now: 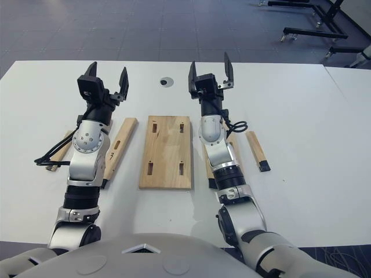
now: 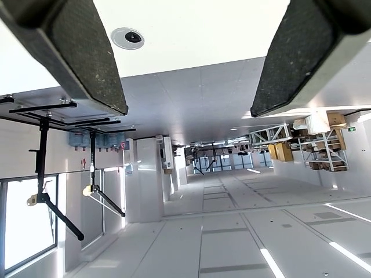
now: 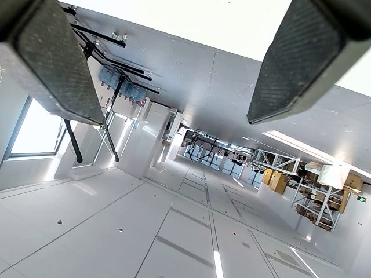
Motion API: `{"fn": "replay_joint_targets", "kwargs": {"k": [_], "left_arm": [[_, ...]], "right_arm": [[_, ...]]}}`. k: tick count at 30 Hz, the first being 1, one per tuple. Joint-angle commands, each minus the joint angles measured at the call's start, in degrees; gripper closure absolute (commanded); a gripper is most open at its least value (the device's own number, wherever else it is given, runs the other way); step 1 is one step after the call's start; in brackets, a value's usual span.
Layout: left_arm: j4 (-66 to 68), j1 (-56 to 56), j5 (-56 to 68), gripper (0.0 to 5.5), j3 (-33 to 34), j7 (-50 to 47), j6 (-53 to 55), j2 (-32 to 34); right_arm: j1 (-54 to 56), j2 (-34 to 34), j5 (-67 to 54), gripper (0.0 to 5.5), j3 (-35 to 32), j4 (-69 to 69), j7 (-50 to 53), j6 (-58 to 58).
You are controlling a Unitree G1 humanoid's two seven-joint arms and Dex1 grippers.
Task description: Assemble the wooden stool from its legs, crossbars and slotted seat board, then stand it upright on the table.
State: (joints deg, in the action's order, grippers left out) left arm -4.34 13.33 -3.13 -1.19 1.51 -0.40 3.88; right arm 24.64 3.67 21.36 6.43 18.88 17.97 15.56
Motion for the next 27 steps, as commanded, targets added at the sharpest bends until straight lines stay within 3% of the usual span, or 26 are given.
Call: {"fn": "replay_joint_targets", "kwargs": {"k": [1, 12, 15, 20, 27], "left_arm": [[-0.8, -0.8, -0.3, 1.60, 0.7, -1.2, 1.1, -0.2], [0.4, 0.5, -1.2, 1.60, 0.7, -1.3, 2.0, 0.5], [0.5, 0.0, -1.2, 1.60, 1.5, -1.9, 2.1, 0.7], [0.8, 0.4, -2.2, 1.60, 2.5, -3.9, 2.5, 0.5], [-4.2, -3.2, -3.3, 1.60, 4.3, -7.1, 3.8, -0.1]], "right_arm": [[-0.5, -0.2, -0.4, 1.00, 0.1, -0.7, -0.5, -0.3], [-2.7, -0.9, -1.8, 1.00, -1.1, -4.1, -0.8, -1.5], [-4.4, -1.6, -7.8, 1.00, -2.1, -6.5, -5.9, -3.6], [-8.7, -1.3, -26.9, 1.00, -8.5, -15.0, -18.4, -14.3], [-14.9, 9.8, -37.4, 1.00, -20.3, -21.0, -26.7, -27.1]]}}
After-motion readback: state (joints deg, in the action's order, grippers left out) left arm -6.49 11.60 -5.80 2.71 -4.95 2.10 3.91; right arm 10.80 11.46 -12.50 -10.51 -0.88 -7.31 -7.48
